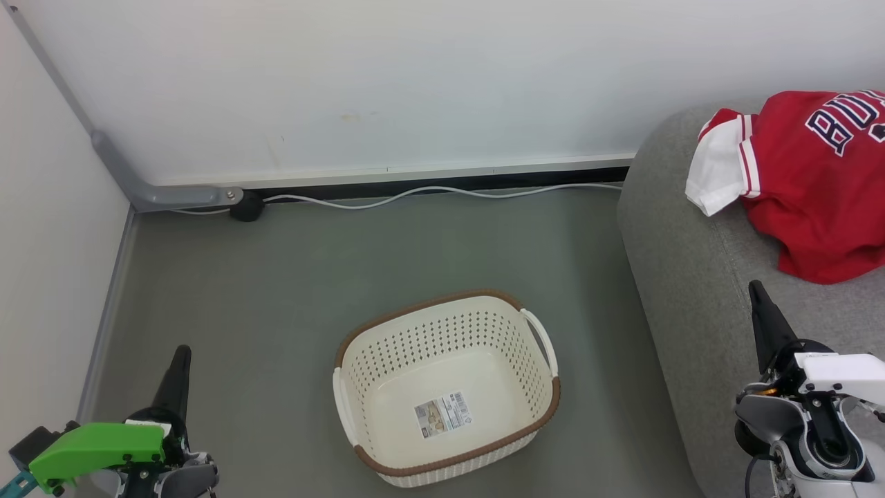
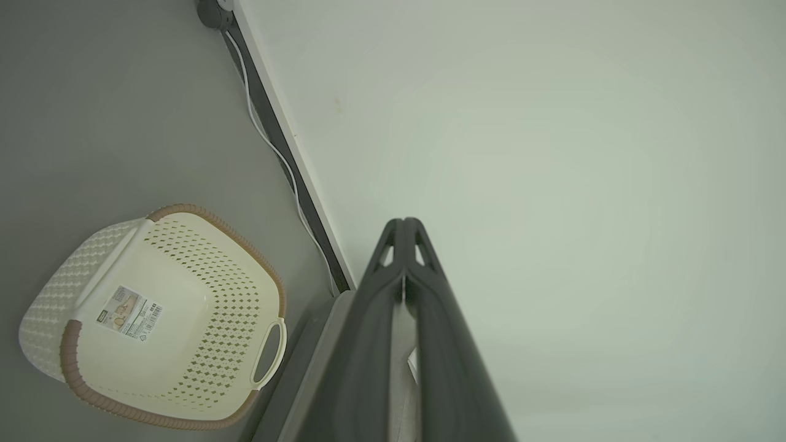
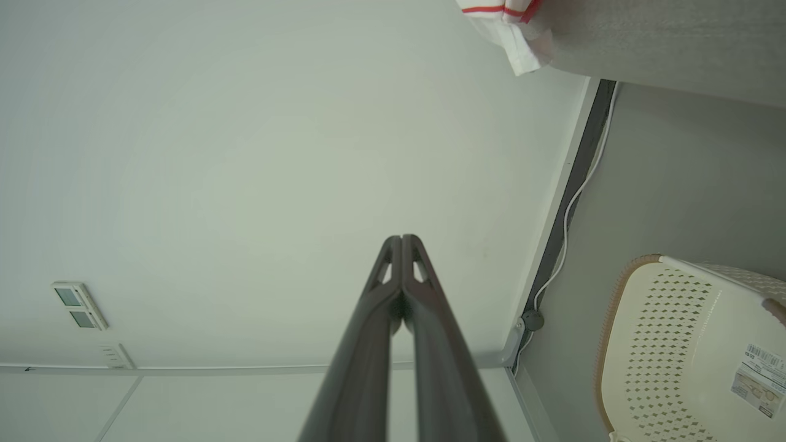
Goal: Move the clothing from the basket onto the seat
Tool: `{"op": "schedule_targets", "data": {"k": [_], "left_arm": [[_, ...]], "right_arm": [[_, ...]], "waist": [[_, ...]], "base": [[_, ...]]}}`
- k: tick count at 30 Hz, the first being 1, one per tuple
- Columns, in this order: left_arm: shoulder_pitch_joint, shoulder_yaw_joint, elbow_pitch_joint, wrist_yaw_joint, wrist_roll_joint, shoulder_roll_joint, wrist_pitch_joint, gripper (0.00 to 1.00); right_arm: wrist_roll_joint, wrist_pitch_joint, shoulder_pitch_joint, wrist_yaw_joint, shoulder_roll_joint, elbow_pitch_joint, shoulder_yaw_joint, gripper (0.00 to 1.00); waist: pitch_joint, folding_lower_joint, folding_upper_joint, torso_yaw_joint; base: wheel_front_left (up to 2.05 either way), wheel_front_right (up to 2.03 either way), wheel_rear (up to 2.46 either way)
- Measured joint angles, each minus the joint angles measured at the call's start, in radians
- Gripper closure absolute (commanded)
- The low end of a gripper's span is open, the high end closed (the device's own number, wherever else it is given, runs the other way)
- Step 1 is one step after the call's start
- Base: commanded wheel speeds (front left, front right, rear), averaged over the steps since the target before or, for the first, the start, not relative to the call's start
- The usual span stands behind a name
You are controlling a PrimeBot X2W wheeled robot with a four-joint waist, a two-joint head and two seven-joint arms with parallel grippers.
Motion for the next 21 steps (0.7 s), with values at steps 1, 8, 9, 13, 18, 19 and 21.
{"op": "schedule_targets", "data": {"k": [1, 8, 9, 13, 18, 19, 21], "left_arm": [[-0.003, 0.003, 0.001, -0.003, -0.009, -0.001, 0.004, 1.0], [-0.023, 0.016, 0.014, -0.014, -0.07, -0.006, 0.025, 1.0], [-0.025, 0.017, 0.014, -0.014, -0.07, -0.006, 0.025, 1.0], [-0.029, 0.017, 0.015, -0.016, -0.07, -0.006, 0.025, 1.0], [-0.03, 0.017, 0.015, -0.02, -0.07, -0.006, 0.025, 1.0], [-0.03, 0.017, 0.015, -0.02, -0.07, -0.006, 0.025, 1.0], [-0.03, 0.018, 0.016, -0.02, -0.07, -0.006, 0.025, 1.0]], "right_arm": [[0.012, 0.006, -0.002, 0.0, 0.0, 0.0, -0.004, 1.0], [0.082, 0.025, -0.004, 0.011, 0.002, 0.0, -0.026, 1.0], [0.083, 0.025, -0.004, 0.012, 0.003, 0.0, -0.026, 1.0], [0.083, 0.025, -0.005, 0.013, 0.003, 0.0, -0.027, 1.0], [0.083, 0.025, -0.006, 0.013, 0.003, 0.0, -0.027, 1.0], [0.083, 0.025, -0.006, 0.013, 0.003, 0.0, -0.027, 1.0], [0.083, 0.025, -0.006, 0.013, 0.003, 0.0, -0.027, 1.0]], "waist": [[0.0, 0.0, 0.0, 0.0], [0.002, 0.0, 0.0, 0.001], [0.002, 0.0, 0.0, 0.001], [0.002, 0.0, 0.0, 0.001], [0.002, 0.0, 0.0, 0.001], [0.002, 0.0, 0.0, 0.001], [0.002, 0.0, 0.0, 0.001]], "base": [[0.0, 0.0, 0.0], [0.0, 0.0, 0.0], [0.0, 0.0, 0.0], [0.0, 0.0, 0.0], [0.0, 0.0, 0.0], [0.0, 0.0, 0.0], [0.0, 0.0, 0.0]]}}
